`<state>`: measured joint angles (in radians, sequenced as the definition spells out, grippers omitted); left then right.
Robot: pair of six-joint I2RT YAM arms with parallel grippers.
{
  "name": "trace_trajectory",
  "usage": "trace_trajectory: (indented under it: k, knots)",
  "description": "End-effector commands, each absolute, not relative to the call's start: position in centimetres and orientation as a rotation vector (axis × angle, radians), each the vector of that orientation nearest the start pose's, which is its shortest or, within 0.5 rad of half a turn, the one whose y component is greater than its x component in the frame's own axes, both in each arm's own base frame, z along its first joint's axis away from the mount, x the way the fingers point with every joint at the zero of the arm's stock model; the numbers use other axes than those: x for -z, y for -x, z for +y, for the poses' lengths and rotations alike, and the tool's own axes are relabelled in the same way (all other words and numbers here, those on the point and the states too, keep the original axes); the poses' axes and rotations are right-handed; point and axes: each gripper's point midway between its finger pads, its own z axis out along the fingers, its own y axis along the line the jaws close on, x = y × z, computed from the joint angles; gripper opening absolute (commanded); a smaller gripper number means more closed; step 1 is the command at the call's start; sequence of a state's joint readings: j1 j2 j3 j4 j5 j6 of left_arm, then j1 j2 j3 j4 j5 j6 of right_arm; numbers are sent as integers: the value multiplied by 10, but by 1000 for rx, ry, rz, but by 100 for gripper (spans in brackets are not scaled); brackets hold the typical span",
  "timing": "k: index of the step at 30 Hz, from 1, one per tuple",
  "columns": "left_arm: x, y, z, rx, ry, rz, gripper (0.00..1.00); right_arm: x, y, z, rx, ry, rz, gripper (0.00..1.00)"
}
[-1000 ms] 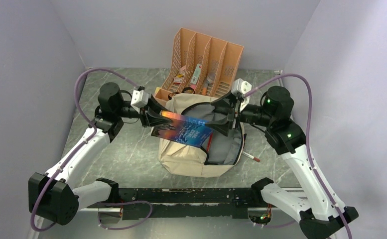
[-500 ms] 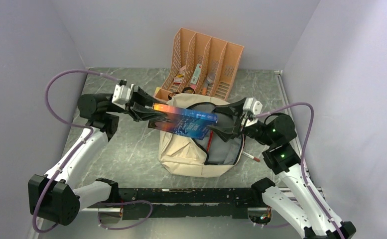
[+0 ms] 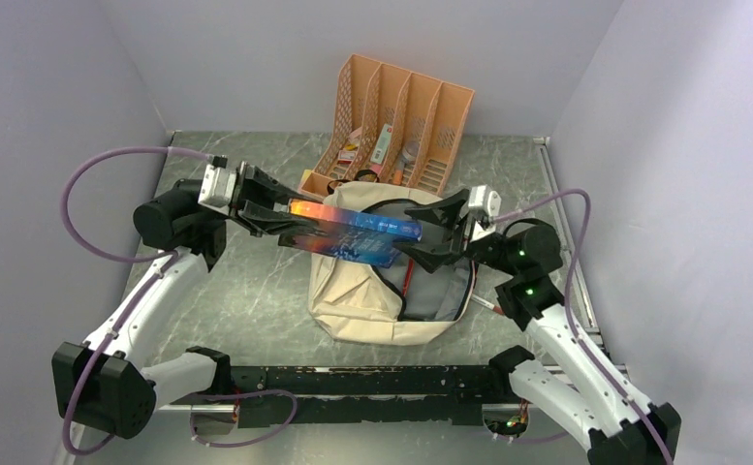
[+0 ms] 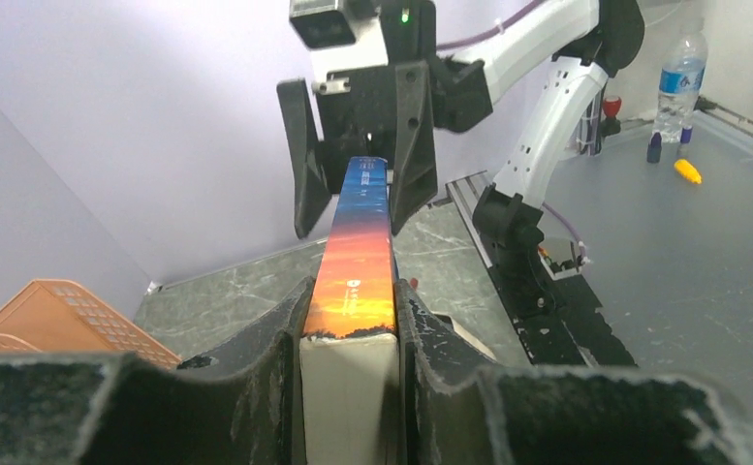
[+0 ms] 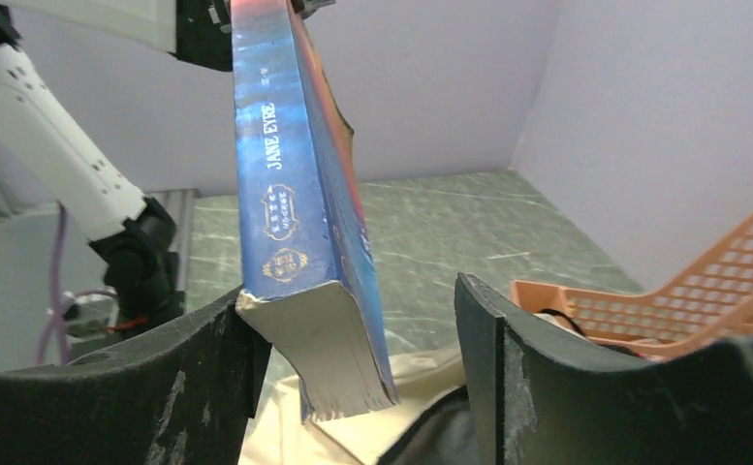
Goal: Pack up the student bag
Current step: Pick up the book from the center of the board.
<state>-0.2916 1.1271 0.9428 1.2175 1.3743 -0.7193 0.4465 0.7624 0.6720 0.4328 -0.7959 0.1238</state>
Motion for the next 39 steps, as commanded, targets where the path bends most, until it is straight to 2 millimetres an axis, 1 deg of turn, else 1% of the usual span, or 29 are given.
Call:
trace_trajectory:
  k: [1, 5, 11, 15, 17, 19, 22, 23, 25, 26, 27, 29, 30, 31, 33, 36, 39]
  knots:
    - [-483, -149, -227, 1086, -1183, 503, 5, -366, -184, 245, -1097, 886, 996, 67]
    - [-488, -149, -227, 1115, -1155, 485, 5, -362, -184, 257, -1141, 903, 977, 65]
    - [-495, -157, -227, 1103, -1115, 494, 5, -355, -183, 280, -1149, 925, 955, 65]
    - [-497, -159, -227, 1088, -1105, 498, 5, -353, -181, 290, -1176, 932, 950, 60]
    - [-497, -161, -227, 1085, -1101, 502, 5, -350, -182, 293, -1190, 933, 956, 56]
    - [-497, -160, -227, 1086, -1103, 502, 5, -350, -181, 294, -1200, 932, 956, 50]
    - [-494, -161, -227, 1092, -1100, 509, 5, -354, -182, 292, -1195, 913, 951, 35]
    - [-493, -162, -227, 1091, -1096, 515, 5, -356, -183, 290, -1187, 902, 953, 28]
    - [-492, -168, -228, 1090, -1075, 544, 5, -359, -186, 288, -1173, 879, 978, 2]
    - [-492, -173, -228, 1091, -1059, 568, 5, -361, -189, 286, -1159, 853, 1000, 0]
    - [-490, -180, -229, 1092, -1041, 603, 5, -365, -192, 283, -1142, 827, 1012, 0]
    - [-487, -194, -231, 1088, -1007, 673, 15, -371, -197, 275, -1099, 778, 1042, 0]
    - [-483, -202, -232, 1094, -988, 727, 23, -373, -201, 270, -1069, 745, 1069, 0]
    - [-479, -210, -233, 1085, -978, 760, 36, -375, -206, 265, -1036, 715, 1099, 0]
    - [-472, -225, -234, 1070, -940, 838, 58, -380, -220, 251, -945, 628, 1166, 0]
    - [-462, -246, -232, 1029, -874, 931, 81, -385, -230, 232, -818, 578, 1239, 0]
    - [-451, -263, -229, 1001, -798, 1013, 88, -382, -240, 215, -708, 530, 1313, 0]
